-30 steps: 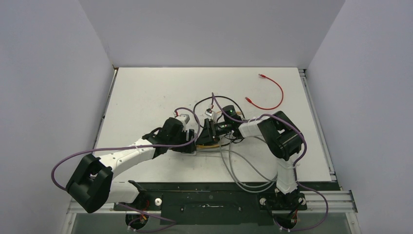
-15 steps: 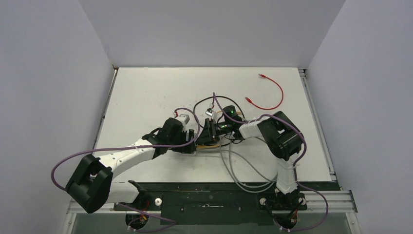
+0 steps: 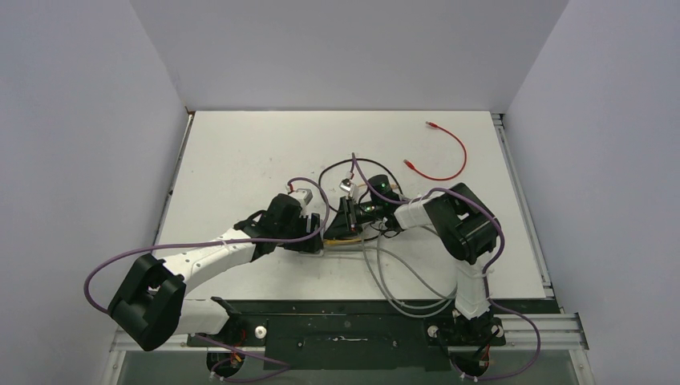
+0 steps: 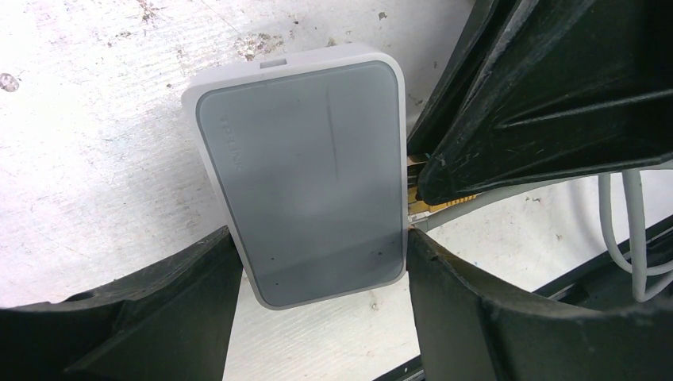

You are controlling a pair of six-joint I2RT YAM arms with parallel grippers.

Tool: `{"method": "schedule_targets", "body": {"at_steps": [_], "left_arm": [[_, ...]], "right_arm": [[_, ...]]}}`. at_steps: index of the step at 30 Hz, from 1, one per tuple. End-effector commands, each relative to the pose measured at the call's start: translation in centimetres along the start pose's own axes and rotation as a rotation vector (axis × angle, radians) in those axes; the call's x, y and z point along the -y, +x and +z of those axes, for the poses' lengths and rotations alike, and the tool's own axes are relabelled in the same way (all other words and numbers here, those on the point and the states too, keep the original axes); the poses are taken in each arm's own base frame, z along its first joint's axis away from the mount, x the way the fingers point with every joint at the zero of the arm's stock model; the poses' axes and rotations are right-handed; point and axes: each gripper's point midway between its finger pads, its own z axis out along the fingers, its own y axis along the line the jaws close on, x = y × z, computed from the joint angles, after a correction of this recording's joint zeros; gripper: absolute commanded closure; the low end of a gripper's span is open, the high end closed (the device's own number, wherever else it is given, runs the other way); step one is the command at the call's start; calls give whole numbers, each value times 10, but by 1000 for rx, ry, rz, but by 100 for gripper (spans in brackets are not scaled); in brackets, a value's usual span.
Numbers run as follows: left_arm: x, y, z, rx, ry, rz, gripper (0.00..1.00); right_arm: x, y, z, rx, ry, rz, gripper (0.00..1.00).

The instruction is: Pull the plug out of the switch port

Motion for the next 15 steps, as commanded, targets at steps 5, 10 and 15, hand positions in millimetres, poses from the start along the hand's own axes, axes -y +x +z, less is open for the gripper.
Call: {"method": "schedule_targets", "body": {"at_steps": [5,10,15], "left_arm": [[11,-24,-5,81,41,-5,63],[11,-24,-5,82,38,-6,63],[10,-24,-6,85,34,-6,63]], "right_arm": [[-4,0,0,-20,4,-72,93],[22,3,-2,-63,141,-64,95],[39,8,-7,-93,237,-44,95]]}}
